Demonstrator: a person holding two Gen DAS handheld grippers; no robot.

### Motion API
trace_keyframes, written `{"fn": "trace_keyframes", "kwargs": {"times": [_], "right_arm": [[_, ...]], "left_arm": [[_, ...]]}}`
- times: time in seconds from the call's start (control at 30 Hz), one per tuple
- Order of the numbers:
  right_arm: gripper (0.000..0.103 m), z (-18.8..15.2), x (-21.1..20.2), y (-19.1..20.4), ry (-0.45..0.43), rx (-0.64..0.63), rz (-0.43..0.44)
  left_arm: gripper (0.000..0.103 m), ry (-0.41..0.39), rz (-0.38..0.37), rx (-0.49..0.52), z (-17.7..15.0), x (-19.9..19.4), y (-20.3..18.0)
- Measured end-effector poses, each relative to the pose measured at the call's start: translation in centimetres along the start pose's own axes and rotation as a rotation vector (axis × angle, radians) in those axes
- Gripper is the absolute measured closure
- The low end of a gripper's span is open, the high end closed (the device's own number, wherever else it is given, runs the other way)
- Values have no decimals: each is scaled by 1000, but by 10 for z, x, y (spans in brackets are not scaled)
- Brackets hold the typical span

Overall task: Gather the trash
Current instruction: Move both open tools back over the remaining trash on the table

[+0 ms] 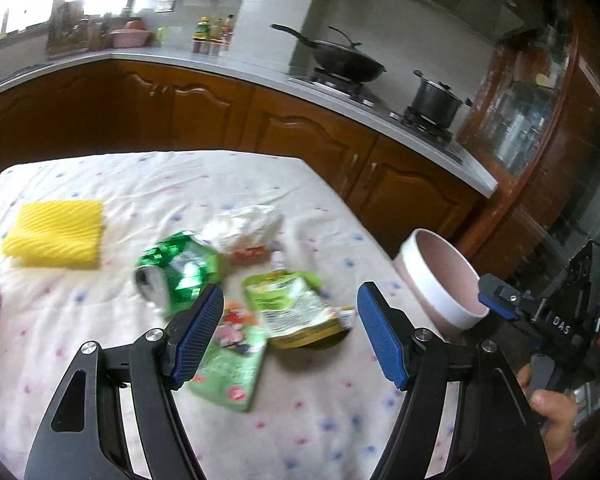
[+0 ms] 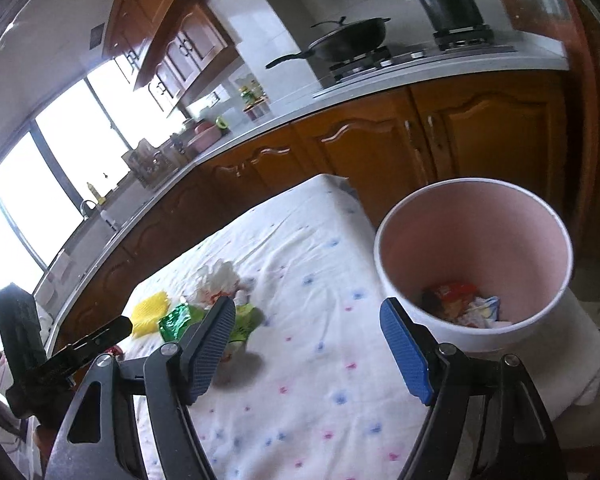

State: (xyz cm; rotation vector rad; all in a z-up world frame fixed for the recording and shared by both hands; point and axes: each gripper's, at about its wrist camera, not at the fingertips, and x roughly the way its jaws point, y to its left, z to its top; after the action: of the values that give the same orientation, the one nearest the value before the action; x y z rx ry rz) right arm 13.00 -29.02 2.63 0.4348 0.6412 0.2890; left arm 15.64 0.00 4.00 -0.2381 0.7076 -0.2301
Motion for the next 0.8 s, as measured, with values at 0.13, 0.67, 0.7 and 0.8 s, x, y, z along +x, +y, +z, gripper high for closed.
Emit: {"fn": "trace_keyframes", "kwargs": {"times": [0.13,0.67,0.7,0.8], "right_arm": [[26,-4,6,14,11,-24,19],[28,-17,43,76,89,-136,104],[28,-18,48,80,97,-143,109],[43,-19,62,90,125,-158,116]], "left_arm": [[32,2,26,-17,-7,-6,19],[32,72,39,33,-33,-7,48],[32,81,31,39,-35,-4,48],[32,107,17,62,-39,4,44]]}}
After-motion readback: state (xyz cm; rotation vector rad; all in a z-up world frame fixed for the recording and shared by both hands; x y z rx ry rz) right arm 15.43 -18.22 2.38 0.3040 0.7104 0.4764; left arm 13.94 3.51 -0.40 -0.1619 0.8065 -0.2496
